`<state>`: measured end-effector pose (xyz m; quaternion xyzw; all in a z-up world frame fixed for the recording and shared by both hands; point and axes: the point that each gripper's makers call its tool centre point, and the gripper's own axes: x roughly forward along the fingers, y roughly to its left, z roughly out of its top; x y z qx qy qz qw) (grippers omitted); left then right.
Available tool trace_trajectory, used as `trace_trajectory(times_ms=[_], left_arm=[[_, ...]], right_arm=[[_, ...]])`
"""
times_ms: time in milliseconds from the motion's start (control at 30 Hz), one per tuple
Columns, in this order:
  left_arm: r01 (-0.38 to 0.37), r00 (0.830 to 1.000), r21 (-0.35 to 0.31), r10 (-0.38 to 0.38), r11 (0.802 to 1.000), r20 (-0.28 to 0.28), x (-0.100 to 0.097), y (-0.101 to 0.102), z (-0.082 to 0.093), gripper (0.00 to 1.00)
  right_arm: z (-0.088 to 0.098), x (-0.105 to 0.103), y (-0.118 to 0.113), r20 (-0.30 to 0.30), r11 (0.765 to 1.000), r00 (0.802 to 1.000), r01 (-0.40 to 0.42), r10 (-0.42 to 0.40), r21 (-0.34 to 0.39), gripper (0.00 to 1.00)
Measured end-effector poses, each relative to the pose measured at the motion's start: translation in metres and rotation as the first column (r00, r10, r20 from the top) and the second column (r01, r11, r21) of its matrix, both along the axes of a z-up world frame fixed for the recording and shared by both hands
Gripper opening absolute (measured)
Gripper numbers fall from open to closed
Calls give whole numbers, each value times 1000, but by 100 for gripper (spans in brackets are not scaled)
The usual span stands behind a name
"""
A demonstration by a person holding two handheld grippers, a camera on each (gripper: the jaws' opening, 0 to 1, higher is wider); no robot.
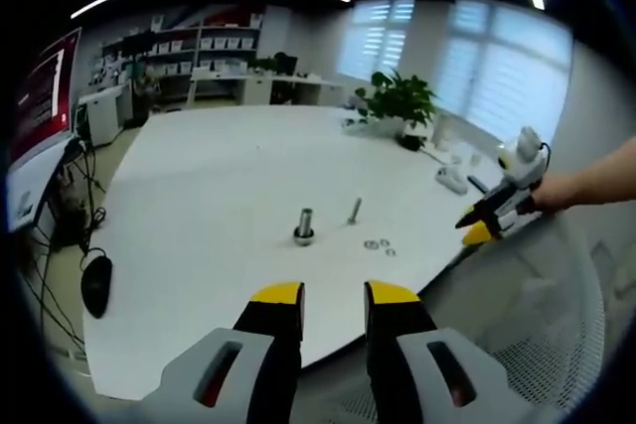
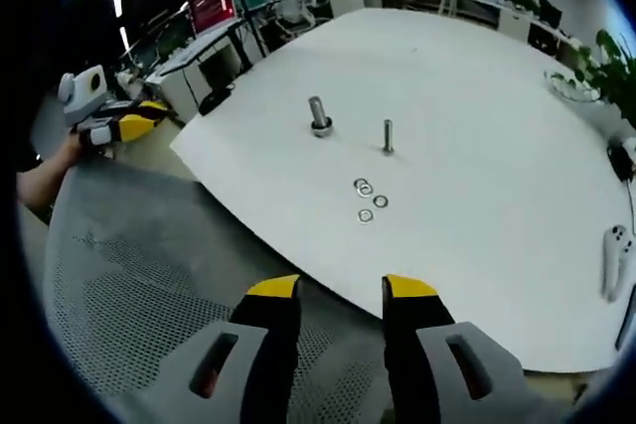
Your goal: Place the washer onto the threaded stud by aligning its center hole with the stud, sliding it down to the base, and recovering from edge contact or off-axis alignment until the washer reaches the visible bottom stop.
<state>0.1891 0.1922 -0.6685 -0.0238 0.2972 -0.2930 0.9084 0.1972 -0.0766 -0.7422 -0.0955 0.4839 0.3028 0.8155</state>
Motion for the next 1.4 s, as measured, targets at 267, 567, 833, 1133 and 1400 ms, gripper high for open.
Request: trace_trajectory(times_ms=[267,567,833,1133,1400], left_arm=[[-9,1000,10,10,1000,-26,-2,2,-5,21],[8,997,47,-4,999,-83,-6,1,-17,21],[-17,997,45,21,999,-78,-3,5,-16,21],[-16,996,51,20,999,-88,-4,5,-18,21],[-13,996,53,18,999,-91,-4,5,-18,20]], right_arm=[[-15,35,7,12,998,998,55,-55,29,34],[-46,64,4,24,985,985,170,-171,39,33],[-64,71,6,10,981,982,187,-188,42,33],[-79,71,26,-16,997,997,76,-76,-7,27],[-96,63,46,-55,991,996,-74,68,-115,24]])
